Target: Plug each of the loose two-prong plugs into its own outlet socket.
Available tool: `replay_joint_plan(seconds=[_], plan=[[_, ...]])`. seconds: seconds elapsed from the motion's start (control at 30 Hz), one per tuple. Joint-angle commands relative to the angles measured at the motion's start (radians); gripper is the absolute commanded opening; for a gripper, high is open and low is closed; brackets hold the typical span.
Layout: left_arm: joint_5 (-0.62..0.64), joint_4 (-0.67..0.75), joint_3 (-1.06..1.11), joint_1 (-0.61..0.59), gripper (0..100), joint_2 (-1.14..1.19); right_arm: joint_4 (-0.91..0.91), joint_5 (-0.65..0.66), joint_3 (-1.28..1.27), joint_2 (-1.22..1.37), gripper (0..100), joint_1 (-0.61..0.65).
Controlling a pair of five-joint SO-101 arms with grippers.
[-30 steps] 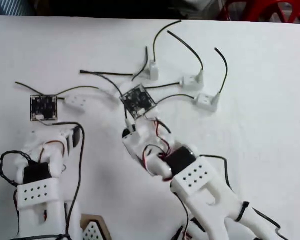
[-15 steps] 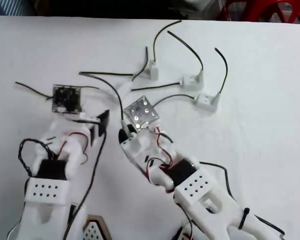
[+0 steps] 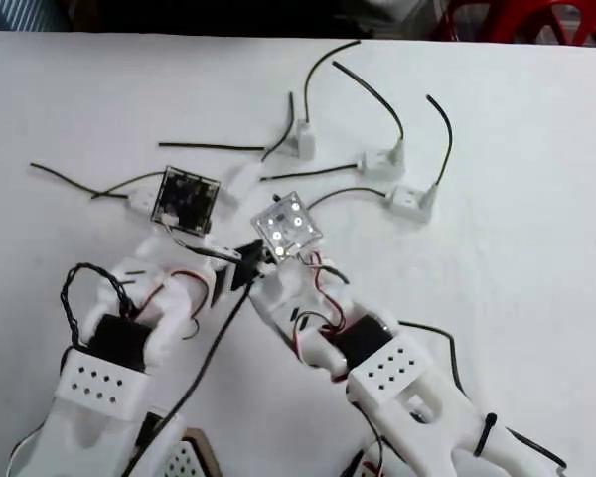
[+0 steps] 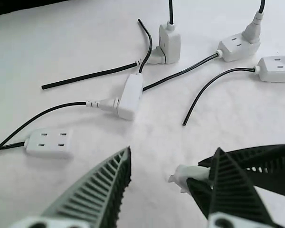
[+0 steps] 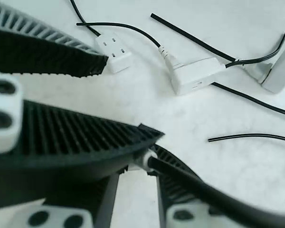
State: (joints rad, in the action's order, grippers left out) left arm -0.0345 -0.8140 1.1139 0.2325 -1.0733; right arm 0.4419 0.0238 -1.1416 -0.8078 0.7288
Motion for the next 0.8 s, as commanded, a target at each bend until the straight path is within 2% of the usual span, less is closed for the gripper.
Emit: replay_joint_plan(seconds=[0.0,0.1,0.27,0.37,0.5,0.67,0.77], plan=[[0.003,-0.009,-0.048,0.008,28,-0.025,-0.018,-0.006,0.011,-0.027,1.7,-0.016],[0.003,-0.006,-0.055,-0.094,28,-0.024,-0.021,-0.006,0.011,-0.027,1.7,-0.042],[-0.026,-0.015,-0.091,-0.348,28,-0.015,-0.025,-0.005,0.014,-0.027,1.7,-0.061],[-0.14,-0.054,-0.141,-0.421,28,0.01,-0.025,-0.005,0.015,-0.027,1.7,-0.074],[-0.281,-0.133,-0.292,-0.464,28,0.171,-0.038,-0.005,0.018,-0.027,1.7,-0.105],[-0.629,-0.265,-0.552,-0.461,30,0.49,-0.053,-0.003,0.017,-0.027,1.7,-0.136],[-0.792,-0.305,-0.704,-0.461,34,0.687,-0.053,0.0,0.017,-0.027,1.7,-0.136]])
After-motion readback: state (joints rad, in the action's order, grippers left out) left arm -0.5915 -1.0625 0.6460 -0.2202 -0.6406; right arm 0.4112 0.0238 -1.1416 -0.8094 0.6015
